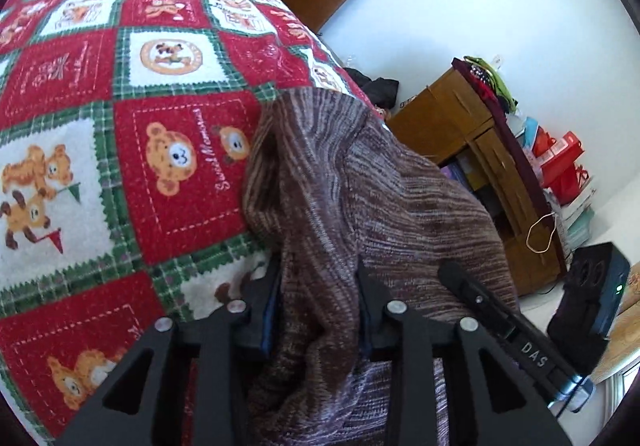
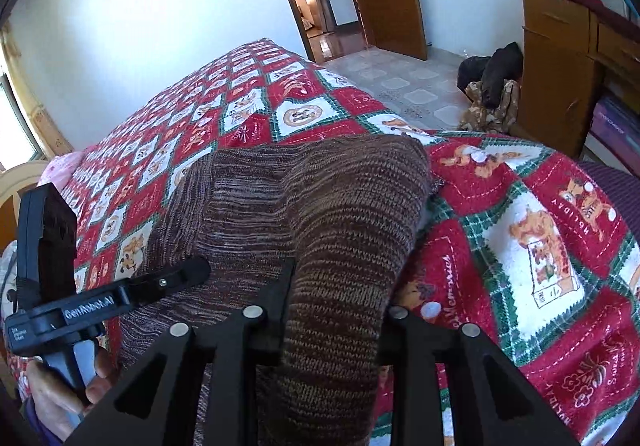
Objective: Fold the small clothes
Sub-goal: 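Lay the folded sweater onto the bedspread and open both grippers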
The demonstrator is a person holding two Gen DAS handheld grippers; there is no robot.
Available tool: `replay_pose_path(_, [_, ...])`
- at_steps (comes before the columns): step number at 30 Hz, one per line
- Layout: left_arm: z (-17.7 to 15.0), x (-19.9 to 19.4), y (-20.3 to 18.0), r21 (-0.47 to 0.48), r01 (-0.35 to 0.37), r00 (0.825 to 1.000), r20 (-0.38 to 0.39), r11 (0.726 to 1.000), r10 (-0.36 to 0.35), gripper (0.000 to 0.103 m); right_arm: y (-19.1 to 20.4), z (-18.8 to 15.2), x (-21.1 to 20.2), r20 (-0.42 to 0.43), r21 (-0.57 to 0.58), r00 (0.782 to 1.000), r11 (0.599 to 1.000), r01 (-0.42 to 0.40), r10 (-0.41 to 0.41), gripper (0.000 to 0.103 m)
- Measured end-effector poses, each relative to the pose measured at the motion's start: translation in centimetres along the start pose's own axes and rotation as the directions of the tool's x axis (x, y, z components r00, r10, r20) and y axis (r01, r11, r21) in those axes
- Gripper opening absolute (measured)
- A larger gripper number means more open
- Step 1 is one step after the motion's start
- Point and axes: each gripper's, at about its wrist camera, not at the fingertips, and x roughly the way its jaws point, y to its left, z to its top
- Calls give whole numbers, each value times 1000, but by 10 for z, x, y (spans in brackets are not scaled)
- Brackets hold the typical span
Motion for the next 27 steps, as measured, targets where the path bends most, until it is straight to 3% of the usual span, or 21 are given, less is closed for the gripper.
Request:
replay_pose_path(3, [-3, -6, 0, -2, 4, 1000, -7, 1000, -4, 36, -7, -3, 2, 12, 31, 1000, 1000, -3, 3, 41])
replay_pose_path(6, [-6, -21, 9, -34, 5, 1000, -27, 999, -6, 45, -9, -6, -3, 9, 56, 1000, 998, -18, 18, 46])
replay_pose_path(8, [-11, -40, 21, -43, -26, 999, -23, 999, 25, 60, -9, -12, -15, 0, 62, 1000, 998, -21, 21, 47])
replay_pose_path(12, [-27, -78, 34, -15, -131, 990, 48, 991, 131, 61, -10, -35, -64, 46, 93, 999, 996, -2, -3, 49])
replay_pose_path(14, [-35, -90, 29, 55, -214, 974, 81, 975, 209, 61, -4, -48, -90, 86, 82, 995, 996, 39, -46, 49])
replay_pose_path(17, [-54, -105, 10, 187, -319, 944, 153, 929, 293, 62, 14, -70, -124, 152, 64, 981, 992, 111, -120, 51])
replay_pose_path(25, [-91, -121, -31, 284, -372, 923, 216, 884, 319, 86, 54, -102, -154, 226, 85, 947, 974, 212, -226, 54])
replay_pose_path(27, [-100, -123, -35, 304, -393, 914, 232, 868, 333, 86, 63, -111, -156, 229, 67, 938, 965, 253, -262, 55])
